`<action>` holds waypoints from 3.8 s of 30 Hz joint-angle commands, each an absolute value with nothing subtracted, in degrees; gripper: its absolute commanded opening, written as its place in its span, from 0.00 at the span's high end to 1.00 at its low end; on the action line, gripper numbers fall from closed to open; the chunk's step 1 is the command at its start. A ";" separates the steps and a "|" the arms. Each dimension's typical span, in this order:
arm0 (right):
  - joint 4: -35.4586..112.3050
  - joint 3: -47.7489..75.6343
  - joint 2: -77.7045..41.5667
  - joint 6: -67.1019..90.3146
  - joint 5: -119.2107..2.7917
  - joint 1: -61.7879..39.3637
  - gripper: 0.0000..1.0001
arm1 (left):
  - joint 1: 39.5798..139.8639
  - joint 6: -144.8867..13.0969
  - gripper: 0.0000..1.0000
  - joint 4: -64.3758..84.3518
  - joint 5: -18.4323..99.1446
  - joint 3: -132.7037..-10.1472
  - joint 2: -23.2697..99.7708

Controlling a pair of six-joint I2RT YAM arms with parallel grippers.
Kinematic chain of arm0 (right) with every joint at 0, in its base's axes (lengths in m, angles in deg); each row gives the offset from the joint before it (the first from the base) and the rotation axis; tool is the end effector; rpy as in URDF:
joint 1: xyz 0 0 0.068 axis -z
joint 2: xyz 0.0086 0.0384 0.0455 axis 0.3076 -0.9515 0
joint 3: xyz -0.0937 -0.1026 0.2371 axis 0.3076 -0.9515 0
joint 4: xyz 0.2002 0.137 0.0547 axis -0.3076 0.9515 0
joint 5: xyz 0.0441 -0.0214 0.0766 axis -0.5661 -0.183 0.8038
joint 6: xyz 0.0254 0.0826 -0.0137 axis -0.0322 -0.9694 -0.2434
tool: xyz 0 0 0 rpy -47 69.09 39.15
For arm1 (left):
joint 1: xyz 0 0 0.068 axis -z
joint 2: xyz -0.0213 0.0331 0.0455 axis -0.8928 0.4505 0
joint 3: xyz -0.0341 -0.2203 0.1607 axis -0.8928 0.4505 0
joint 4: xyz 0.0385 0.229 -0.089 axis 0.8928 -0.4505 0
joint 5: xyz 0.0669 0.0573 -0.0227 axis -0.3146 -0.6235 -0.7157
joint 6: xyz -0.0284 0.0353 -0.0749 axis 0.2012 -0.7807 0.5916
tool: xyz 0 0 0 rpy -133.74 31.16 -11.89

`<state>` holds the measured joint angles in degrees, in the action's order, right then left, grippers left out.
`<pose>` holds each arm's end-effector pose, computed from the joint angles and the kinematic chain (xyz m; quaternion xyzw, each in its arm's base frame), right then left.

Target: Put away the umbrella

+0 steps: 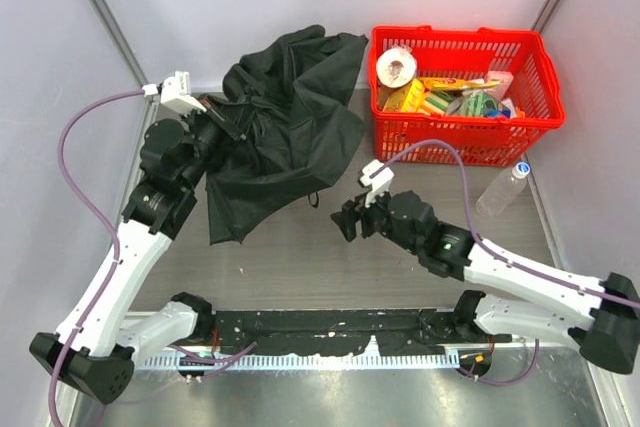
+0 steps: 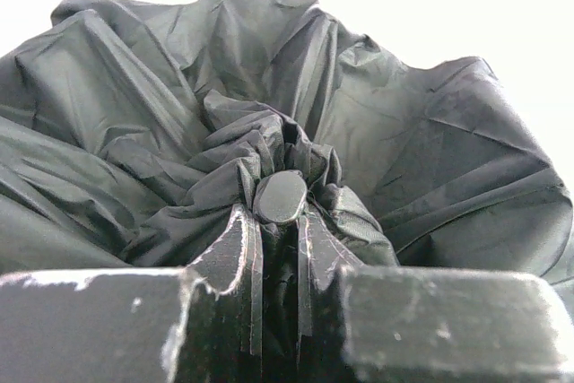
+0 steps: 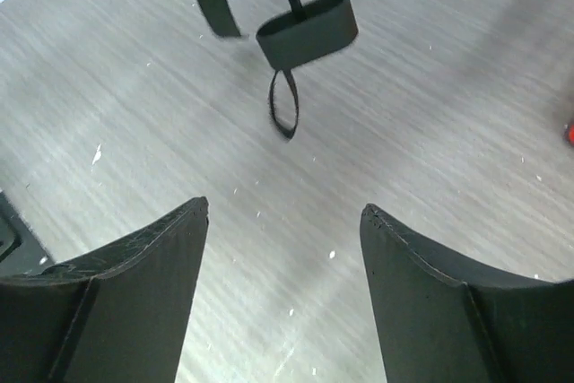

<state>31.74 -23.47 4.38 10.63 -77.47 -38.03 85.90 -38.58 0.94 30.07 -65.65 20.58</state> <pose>0.1611 0.2104 0.2792 -0.2638 0.7427 0.2543 0.5605 0.2309 -0.0935 0.4372 -0.1108 0.6876 -0.3567 0.6227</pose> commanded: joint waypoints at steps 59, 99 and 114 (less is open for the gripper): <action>66.83 30.59 -14.50 18.43 -67.20 -32.29 0.16 | 78.87 -34.23 1.00 4.28 72.17 -67.28 24.55; 45.83 16.00 -7.56 -15.67 -74.46 -41.06 0.20 | 77.90 -24.21 1.00 1.29 43.08 -63.95 21.82; 55.13 25.05 -14.16 -19.10 -69.54 -41.85 0.99 | 77.90 -28.77 1.00 13.03 38.25 -57.81 20.85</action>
